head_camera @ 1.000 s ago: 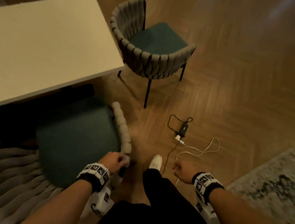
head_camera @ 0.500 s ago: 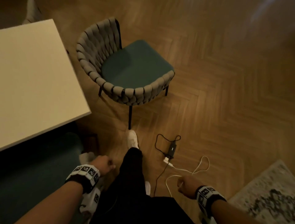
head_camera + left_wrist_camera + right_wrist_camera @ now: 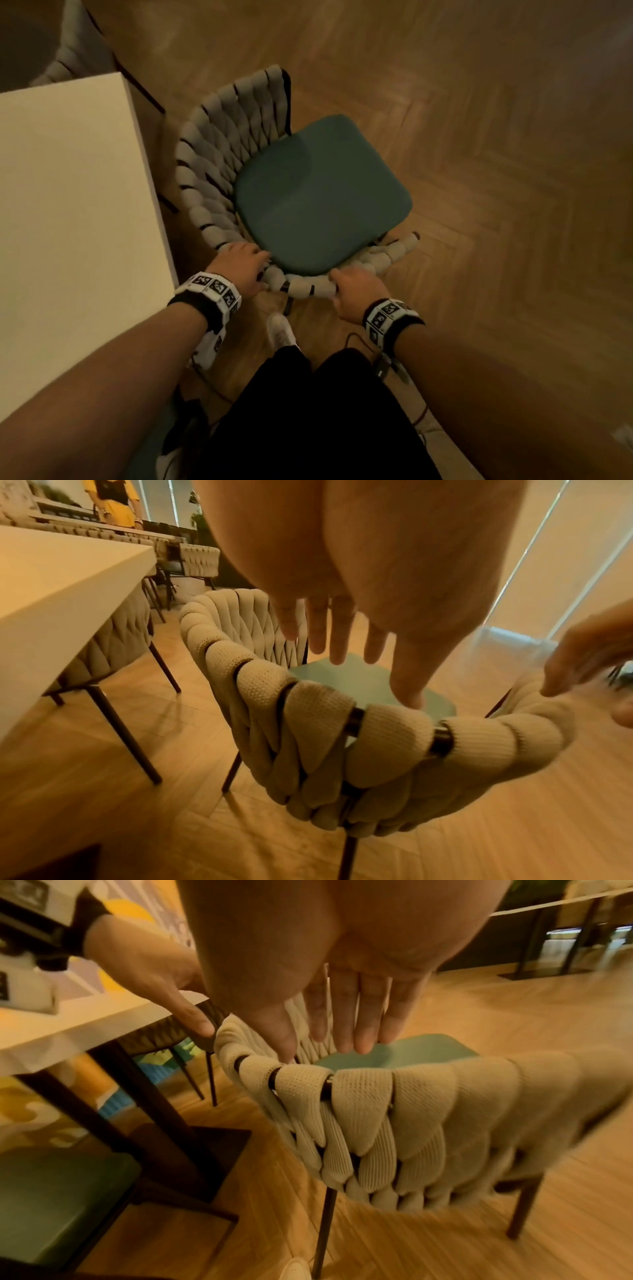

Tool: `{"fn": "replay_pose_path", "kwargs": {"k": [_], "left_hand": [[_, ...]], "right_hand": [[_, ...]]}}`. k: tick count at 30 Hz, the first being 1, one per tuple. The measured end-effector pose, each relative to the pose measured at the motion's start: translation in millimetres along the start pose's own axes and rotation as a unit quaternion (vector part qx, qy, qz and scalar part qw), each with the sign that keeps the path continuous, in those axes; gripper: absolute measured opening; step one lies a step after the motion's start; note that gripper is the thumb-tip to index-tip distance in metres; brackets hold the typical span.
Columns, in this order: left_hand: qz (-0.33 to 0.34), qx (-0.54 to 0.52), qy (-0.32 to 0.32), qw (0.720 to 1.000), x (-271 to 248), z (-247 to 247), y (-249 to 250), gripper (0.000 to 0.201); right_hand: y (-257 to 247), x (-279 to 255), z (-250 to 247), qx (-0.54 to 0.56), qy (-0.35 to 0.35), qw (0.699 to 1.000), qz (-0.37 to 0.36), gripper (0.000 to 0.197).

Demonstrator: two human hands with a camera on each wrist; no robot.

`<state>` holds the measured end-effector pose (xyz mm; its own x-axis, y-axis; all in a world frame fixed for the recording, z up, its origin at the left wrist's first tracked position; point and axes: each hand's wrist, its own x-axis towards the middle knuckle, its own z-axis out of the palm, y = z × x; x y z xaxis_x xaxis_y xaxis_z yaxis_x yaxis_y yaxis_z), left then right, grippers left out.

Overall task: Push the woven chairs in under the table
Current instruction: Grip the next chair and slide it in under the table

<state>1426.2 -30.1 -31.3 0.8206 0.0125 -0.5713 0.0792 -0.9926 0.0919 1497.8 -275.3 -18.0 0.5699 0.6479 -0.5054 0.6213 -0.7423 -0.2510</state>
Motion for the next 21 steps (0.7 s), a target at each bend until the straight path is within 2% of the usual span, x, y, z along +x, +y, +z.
{"fn": "replay_pose_path", "kwargs": {"k": [2, 4, 8, 12, 16, 21], "left_hand": [[-0.008, 0.039, -0.077, 0.996, 14.6, -3.0, -8.3, 0.065], [-0.018, 0.048, -0.115, 0.992, 22.6, -2.1, -11.7, 0.061], [-0.023, 0.044, -0.113, 0.992, 28.3, -0.1, -9.5, 0.064], [-0.052, 0.021, -0.137, 0.989, 39.4, -8.0, 5.7, 0.061], [-0.069, -0.050, -0.108, 0.991, 67.3, -20.3, 41.1, 0.061], [-0.043, -0.173, -0.060, 0.982, 112.0, -55.9, 90.6, 0.056]], "right_hand": [[-2.0, 25.7, 0.2, -0.040, -0.056, 0.997, -0.022, 0.041], [0.3, 42.4, 9.7, -0.066, -0.099, 0.992, -0.031, 0.041], [16.5, 48.6, 28.9, -0.152, -0.108, 0.979, -0.087, 0.047], [46.5, 54.3, 21.9, -0.179, -0.106, 0.970, -0.127, 0.052], [102.2, 71.0, -10.9, -0.204, -0.103, 0.964, -0.133, 0.055], [186.8, 106.5, -75.7, -0.284, -0.090, 0.951, -0.083, 0.048]]}}
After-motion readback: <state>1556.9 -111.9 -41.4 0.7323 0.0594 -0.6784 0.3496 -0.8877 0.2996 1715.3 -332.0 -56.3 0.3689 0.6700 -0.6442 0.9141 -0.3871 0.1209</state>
